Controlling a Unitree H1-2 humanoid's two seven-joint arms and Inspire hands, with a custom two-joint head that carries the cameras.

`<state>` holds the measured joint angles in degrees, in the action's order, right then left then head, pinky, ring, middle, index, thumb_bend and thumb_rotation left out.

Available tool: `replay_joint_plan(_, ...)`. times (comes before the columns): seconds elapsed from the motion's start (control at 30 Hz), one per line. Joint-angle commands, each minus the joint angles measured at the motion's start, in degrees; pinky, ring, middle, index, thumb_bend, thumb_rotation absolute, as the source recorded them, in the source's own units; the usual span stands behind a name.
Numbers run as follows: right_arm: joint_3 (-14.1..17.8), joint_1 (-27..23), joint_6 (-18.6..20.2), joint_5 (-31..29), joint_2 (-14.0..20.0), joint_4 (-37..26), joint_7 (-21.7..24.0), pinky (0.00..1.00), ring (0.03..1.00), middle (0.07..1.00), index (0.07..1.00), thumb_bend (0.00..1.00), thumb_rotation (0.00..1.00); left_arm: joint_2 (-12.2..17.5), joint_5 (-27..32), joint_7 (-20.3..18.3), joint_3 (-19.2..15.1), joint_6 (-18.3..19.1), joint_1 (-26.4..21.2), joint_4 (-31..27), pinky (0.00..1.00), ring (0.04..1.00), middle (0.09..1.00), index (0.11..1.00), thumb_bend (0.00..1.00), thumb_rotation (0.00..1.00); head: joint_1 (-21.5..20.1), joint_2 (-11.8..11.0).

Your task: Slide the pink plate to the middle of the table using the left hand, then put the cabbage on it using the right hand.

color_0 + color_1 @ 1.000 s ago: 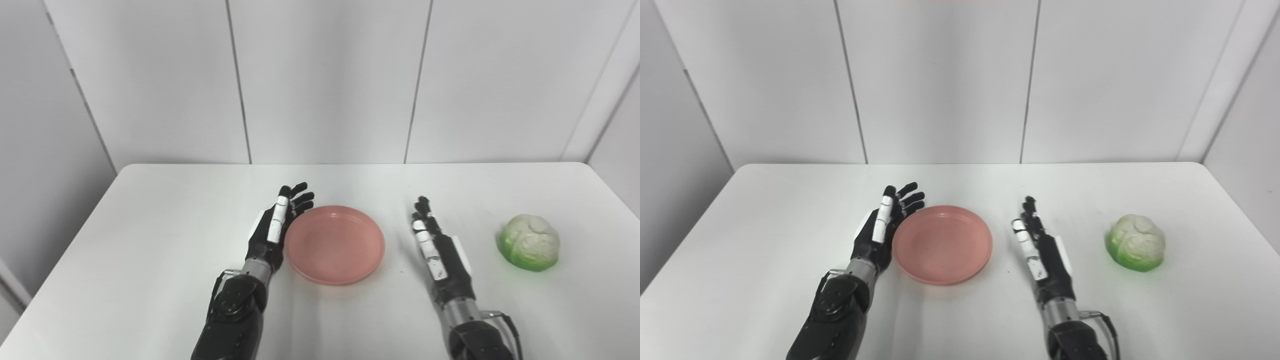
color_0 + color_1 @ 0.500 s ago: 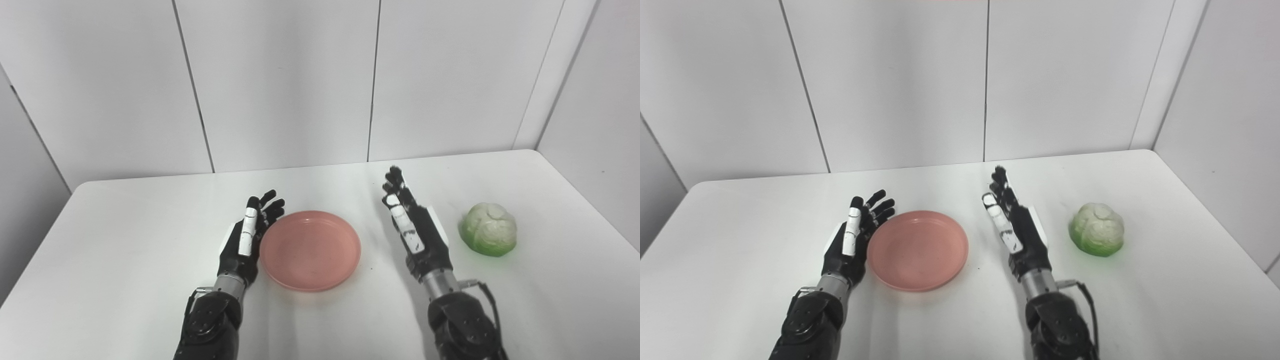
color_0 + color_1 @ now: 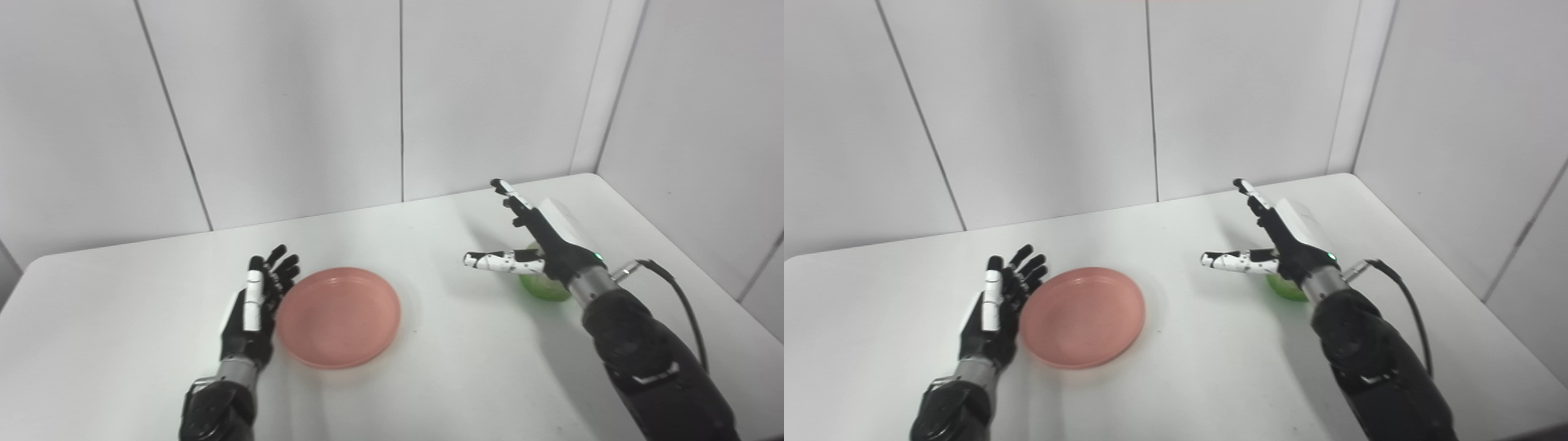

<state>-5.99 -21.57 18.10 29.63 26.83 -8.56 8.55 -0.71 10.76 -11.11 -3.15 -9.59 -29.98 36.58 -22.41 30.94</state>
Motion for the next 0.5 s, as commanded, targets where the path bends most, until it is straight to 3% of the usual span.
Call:
replay_joint_plan(0.0, 0.0, -3.3, 1.6, 3.9, 2.7, -0.1, 0.2, 0.66, 0.874, 0.956, 0.964, 0.91, 0.54, 1.4, -0.1, -0.7, -0.3, -1.7, 1.2, 1.7, 0.97, 0.897, 0.871, 0.871, 0.8, 1.0, -0.2, -0.1)
replay_joint_plan(0.1, -1.1, -3.4, 3.4, 7.8, 4.5, 0.6, 2.0, 0.81, 0.922, 0.951, 0.975, 0.95, 0.57, 1.7, 0.7, -1.5, -0.5, -1.7, 1.0, 1.8, 0.99, 0.904, 0.874, 0.873, 0.78, 1.0, -0.4, -0.1)
replay_joint_plan(0.33, -3.0, -3.7, 2.9, 14.0, 6.3, 4.0, 2.0, 0.95, 0.938, 0.939, 0.971, 0.97, 0.56, 2.3, 0.8, -1.7, -1.0, -1.9, 0.6, 2.1, 0.97, 0.895, 0.867, 0.867, 0.79, 1.0, -2.2, 0.4)
replay_joint_plan(0.47, -4.2, -4.2, 1.9, 16.1, 6.9, 6.8, 1.8, 0.98, 0.939, 0.934, 0.973, 0.96, 0.58, 2.6, 1.2, -2.7, -1.2, -1.7, 0.0, 2.8, 0.98, 0.897, 0.867, 0.869, 0.78, 1.0, -2.2, 0.5)
